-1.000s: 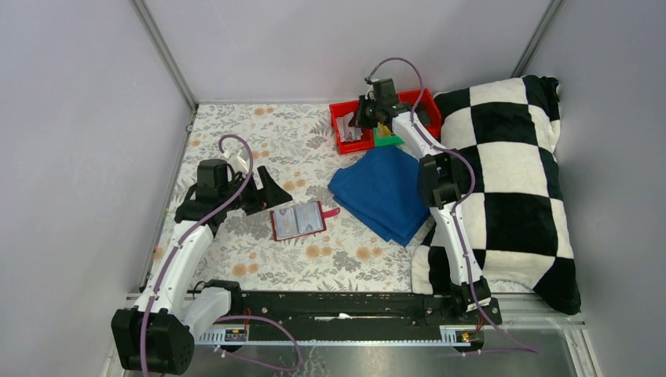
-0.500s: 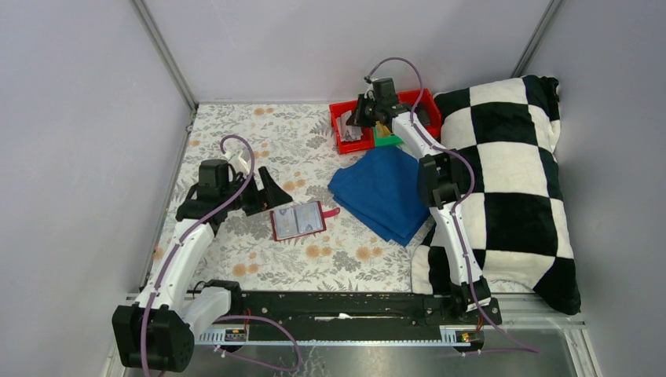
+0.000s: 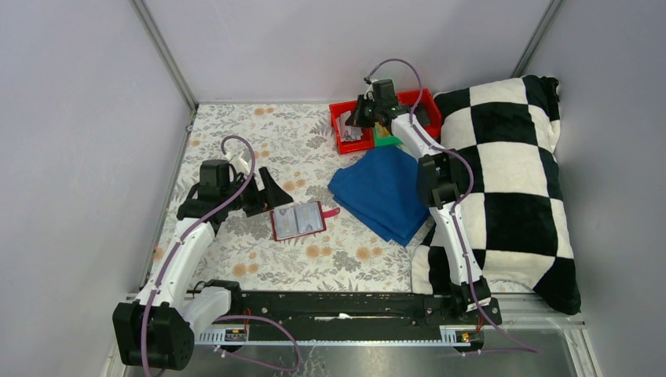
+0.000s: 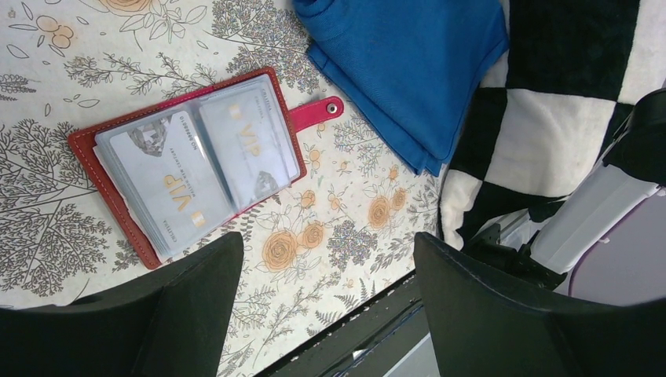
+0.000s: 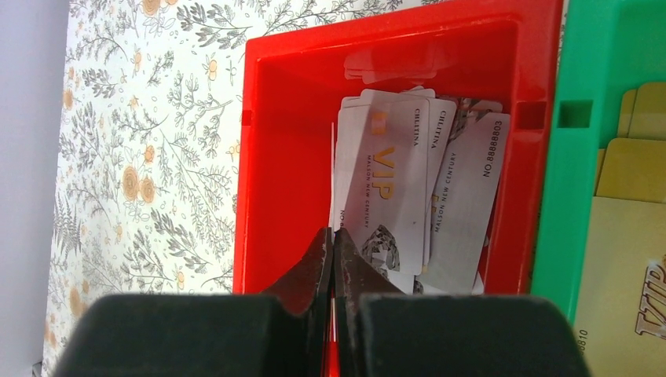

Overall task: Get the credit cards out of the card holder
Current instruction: Place the credit card in the storage box.

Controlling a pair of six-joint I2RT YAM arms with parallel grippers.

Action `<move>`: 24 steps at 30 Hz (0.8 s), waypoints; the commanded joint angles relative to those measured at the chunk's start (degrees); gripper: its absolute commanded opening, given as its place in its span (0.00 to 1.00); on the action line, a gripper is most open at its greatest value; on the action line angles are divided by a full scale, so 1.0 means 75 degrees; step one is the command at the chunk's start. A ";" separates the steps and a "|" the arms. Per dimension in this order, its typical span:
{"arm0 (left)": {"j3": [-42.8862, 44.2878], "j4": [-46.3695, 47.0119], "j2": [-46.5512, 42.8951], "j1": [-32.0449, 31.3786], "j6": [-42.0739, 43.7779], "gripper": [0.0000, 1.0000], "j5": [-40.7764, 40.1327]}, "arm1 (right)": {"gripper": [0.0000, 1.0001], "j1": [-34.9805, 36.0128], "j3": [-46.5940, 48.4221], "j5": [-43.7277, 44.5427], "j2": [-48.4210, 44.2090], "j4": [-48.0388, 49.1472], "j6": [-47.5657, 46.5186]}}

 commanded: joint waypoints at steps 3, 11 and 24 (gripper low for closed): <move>-0.0018 0.0228 -0.0065 0.0068 -0.0038 0.84 0.0154 | 0.02 0.0046 -0.0001 -0.0132 -0.0146 0.0135 -0.0187; -0.0210 0.0459 -0.0146 0.0160 -0.0115 0.84 0.0389 | 0.10 0.0043 0.0186 -0.0152 -0.0026 -0.0004 -0.0219; -0.0158 0.0850 -0.0026 0.0186 0.0237 0.86 0.0878 | 0.48 0.0044 0.0281 -0.0122 -0.0243 -0.0065 -0.0389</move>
